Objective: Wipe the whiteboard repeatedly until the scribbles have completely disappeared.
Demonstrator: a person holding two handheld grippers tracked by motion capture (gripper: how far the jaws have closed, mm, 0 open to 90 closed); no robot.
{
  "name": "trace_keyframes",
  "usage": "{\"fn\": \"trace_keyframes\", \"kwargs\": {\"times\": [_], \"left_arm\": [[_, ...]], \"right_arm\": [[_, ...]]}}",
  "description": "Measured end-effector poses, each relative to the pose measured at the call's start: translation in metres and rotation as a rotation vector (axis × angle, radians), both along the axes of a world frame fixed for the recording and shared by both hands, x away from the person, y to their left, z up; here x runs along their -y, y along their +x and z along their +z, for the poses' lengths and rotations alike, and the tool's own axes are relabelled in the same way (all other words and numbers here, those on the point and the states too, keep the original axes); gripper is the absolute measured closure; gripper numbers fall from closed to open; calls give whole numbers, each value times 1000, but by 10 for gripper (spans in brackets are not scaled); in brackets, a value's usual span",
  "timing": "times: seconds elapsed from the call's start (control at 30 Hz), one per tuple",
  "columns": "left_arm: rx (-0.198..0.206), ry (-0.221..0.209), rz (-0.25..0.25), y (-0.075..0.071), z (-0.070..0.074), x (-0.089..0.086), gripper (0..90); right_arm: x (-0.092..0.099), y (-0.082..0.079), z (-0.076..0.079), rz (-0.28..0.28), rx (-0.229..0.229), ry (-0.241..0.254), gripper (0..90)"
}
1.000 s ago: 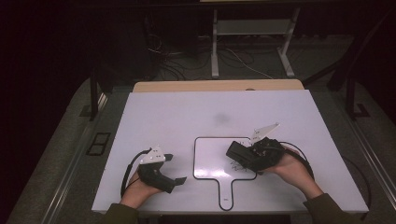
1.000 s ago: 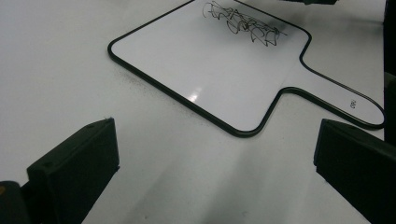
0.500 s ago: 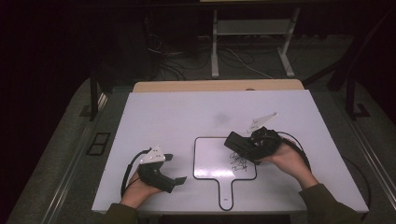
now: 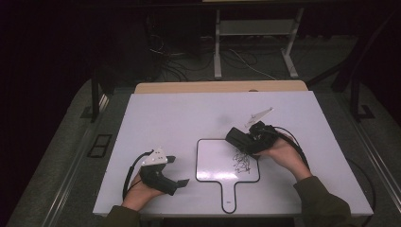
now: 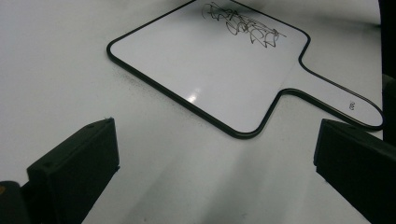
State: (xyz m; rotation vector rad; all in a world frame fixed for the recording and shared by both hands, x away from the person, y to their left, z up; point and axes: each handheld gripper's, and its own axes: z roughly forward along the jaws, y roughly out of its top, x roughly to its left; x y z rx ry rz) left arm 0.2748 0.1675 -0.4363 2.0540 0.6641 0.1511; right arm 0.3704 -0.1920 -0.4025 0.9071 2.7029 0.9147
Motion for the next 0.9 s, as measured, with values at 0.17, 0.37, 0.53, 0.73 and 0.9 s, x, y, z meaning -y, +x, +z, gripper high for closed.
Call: {"fn": "trace_keyframes", "kwargs": {"times": [0.17, 0.37, 0.53, 0.73, 0.9], "left_arm": [[-1, 1, -1, 0, 0, 0, 0], [0, 1, -2, 0, 0, 0, 0], [-1, 4, -4, 0, 0, 0, 0], [-2, 3, -3, 0, 0, 0, 0], [-2, 4, -5, 0, 0, 0, 0]], "right_arm": [[-3, 5, -7, -9, 0, -20, 383], [-3, 10, -14, -14, 3, -50, 383], [-1, 12, -19, -19, -5, -62, 382], [0, 14, -24, -29, -7, -74, 381], [1, 15, -26, -26, -5, -80, 379]]}}
